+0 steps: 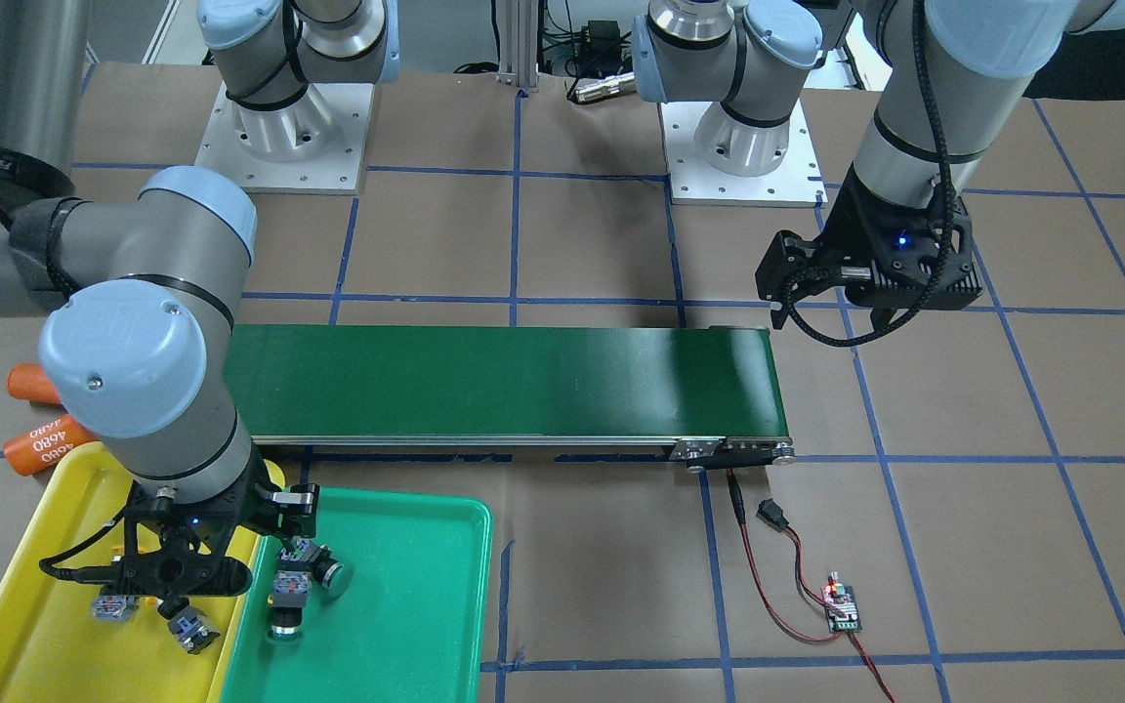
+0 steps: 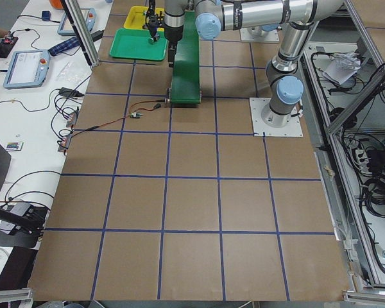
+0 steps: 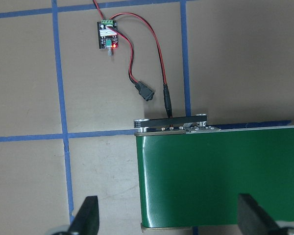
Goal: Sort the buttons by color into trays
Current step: 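Carry the green button into the green tray and open the right gripper, then raise the right gripper away from the green tray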
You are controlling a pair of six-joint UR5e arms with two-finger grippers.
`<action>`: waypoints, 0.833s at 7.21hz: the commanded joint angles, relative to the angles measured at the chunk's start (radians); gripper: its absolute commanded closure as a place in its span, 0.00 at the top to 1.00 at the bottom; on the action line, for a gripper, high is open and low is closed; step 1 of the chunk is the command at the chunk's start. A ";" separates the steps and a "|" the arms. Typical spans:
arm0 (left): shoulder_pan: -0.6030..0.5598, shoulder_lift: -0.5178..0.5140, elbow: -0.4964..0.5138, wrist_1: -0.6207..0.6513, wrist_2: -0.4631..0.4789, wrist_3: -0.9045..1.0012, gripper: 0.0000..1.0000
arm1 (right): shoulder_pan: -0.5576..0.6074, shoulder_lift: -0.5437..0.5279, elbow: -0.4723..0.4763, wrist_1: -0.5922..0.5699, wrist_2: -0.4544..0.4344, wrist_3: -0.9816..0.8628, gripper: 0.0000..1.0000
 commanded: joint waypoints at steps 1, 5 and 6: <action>0.001 -0.010 0.000 0.003 -0.001 0.000 1.00 | 0.000 -0.002 0.000 0.011 -0.004 -0.004 1.00; -0.002 0.004 -0.057 0.064 -0.001 0.000 1.00 | 0.005 -0.144 0.000 0.204 0.002 -0.006 1.00; -0.002 0.002 -0.043 0.073 0.005 0.000 1.00 | 0.003 -0.196 0.000 0.326 -0.004 -0.006 1.00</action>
